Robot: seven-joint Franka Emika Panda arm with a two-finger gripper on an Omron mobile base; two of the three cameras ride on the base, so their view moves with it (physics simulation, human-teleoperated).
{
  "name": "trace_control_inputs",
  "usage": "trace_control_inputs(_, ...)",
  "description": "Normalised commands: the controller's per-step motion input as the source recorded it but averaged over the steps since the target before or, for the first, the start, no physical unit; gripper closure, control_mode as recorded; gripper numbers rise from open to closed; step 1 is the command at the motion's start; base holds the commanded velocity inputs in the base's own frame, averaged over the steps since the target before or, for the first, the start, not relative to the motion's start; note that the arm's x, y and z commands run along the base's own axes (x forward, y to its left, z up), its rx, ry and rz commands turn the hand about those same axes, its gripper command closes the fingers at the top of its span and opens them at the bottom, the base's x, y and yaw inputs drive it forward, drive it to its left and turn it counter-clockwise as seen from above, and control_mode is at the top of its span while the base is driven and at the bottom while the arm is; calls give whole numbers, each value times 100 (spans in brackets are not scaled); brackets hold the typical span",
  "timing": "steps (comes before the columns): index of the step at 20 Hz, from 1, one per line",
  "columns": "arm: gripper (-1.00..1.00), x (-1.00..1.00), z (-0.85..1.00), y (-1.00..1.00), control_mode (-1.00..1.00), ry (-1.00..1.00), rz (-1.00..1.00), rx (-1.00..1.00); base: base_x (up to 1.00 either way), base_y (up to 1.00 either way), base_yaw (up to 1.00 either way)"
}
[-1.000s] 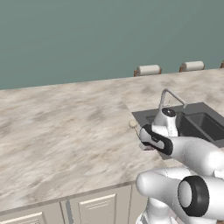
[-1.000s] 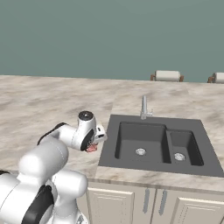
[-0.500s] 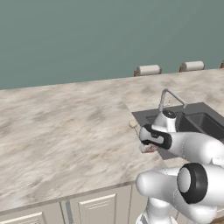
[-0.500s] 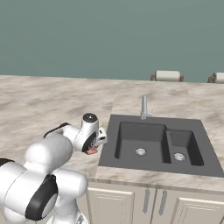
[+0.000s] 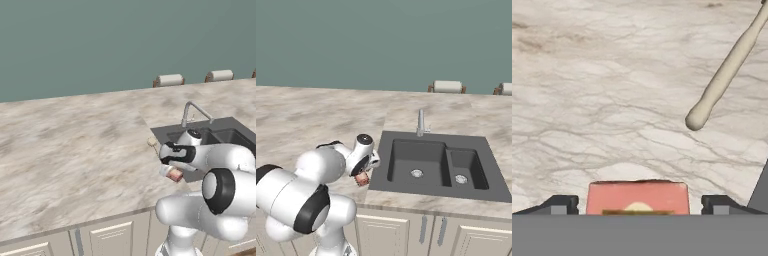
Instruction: Locate and retrieve the bar soap and dish brush from the cabinet. Place them next to the sink.
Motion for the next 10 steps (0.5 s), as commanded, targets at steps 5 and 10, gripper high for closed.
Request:
trace_control_inputs(5,-100,-19,59,8,-100,0,4,0,0,0,0)
trace_control_inputs(10,-100,-25,97,15,-100,0,2,0,0,0,0)
